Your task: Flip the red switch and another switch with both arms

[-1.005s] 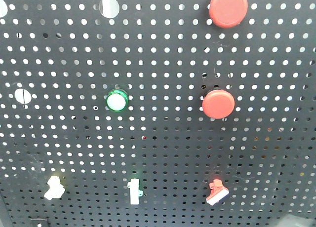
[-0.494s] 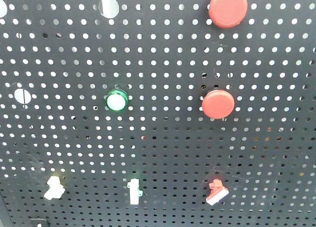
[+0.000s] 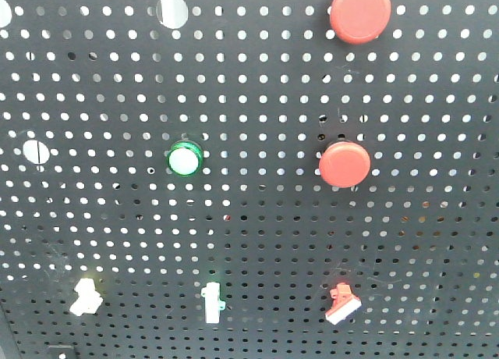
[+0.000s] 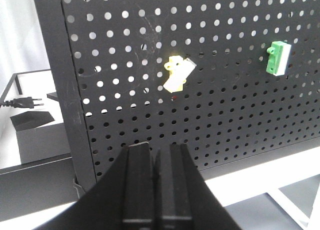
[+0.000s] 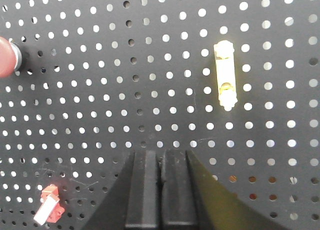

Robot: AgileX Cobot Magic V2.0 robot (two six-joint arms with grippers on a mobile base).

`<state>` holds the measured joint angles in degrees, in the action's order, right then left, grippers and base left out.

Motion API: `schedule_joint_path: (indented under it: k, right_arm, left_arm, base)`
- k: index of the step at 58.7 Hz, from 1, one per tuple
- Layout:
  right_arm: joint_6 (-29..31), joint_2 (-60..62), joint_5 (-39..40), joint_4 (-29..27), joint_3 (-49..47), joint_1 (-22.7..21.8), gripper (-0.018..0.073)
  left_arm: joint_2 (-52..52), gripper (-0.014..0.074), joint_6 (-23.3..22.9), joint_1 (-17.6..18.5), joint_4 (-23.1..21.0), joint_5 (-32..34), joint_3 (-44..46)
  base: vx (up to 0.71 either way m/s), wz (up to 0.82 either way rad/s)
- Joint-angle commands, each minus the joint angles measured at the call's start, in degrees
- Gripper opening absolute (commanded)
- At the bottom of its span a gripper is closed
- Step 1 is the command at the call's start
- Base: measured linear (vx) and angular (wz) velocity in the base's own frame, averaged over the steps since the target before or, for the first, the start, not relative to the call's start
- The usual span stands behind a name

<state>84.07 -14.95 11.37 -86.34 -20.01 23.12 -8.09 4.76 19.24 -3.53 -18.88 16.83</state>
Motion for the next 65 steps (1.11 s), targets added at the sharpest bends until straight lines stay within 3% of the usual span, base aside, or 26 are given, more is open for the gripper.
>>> schedule_joint_path:
  k: [1,10,18,26,32,65]
  right_arm:
    - [0.41,-0.43,0.35,0.8,-1.68,-0.36,-0.0006]
    - [0.41,-0.43,0.35,0.8,-1.68,-0.36,-0.0006]
    - [0.41,-0.43,0.27,0.82,-1.68,-0.36,-0.0006]
    - [0.41,-0.43,0.23,0.82,-1.68,-0.36,-0.0006]
    - [0.41,-0.5,0.19,0.82,-1.68,-0.36,-0.0006]
    - [0.41,-0.42,0.19,0.76,-1.68,-0.42,-0.0006]
  left_arm:
    - [-0.7,0.0003,-0.25,0.35,-0.24,4.84,1.55]
    - [0.35,0.0003,-0.16,-0.72,-0.16,7.11,-1.46]
    - [6.12,0.0003,2.11,-7.03,-0.49,14.62,-9.33]
    - [9.91,0.0003,-0.46,-11.2,-0.43,19.84,-16.86]
    - [9.85,0.0003,-3.82,-11.64,0.8,19.68,-19.71]
    - [9.8,0.0003,-3.89,-11.57,2.31,16.56,-19.46]
  base:
    - [0.0,0.0]
    - [0.0,0.0]
    - [0.0,0.0]
    - [0.0,0.0]
    - [0.0,0.0]
    - [0.0,0.0]
